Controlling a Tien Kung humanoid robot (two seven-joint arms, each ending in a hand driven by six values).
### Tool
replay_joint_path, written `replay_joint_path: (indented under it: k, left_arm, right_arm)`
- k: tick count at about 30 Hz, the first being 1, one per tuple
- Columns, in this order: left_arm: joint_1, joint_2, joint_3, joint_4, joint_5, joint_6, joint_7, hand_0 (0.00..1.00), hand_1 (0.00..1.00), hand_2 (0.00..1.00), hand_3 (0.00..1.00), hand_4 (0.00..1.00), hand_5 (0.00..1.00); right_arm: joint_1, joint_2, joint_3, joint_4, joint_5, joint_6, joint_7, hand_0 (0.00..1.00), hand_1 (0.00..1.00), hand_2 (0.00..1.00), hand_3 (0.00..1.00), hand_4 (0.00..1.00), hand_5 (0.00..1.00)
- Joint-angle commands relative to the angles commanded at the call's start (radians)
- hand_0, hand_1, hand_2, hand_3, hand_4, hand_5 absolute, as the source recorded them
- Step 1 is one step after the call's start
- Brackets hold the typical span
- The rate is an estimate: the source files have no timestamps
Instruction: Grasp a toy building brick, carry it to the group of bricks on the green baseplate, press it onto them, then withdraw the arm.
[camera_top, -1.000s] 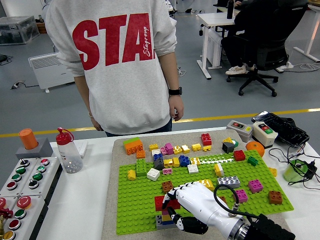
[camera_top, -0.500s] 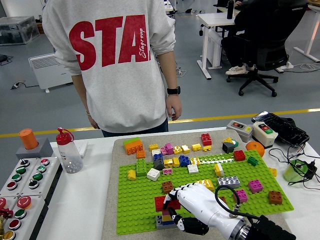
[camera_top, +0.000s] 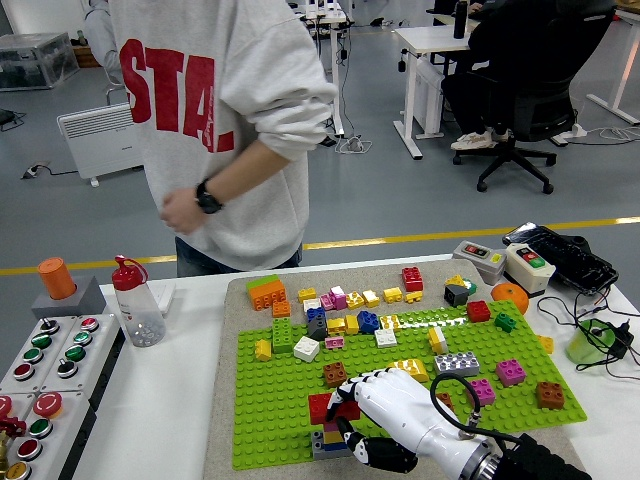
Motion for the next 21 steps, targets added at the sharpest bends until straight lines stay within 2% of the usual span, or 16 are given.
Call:
replay_joint_path:
  k: [21]
  left_arm:
    - [0.008,-0.003,0.000,0.000,0.007,-0.001,0.003,0.653,0.688,0.672,0.576,0.287,0.998]
  right_arm:
    - [-0.001,-0.002,0.051,0.034,-0.017,-0.026,0.003,0.575,0.631,0.607,0.556,0.360,0.185]
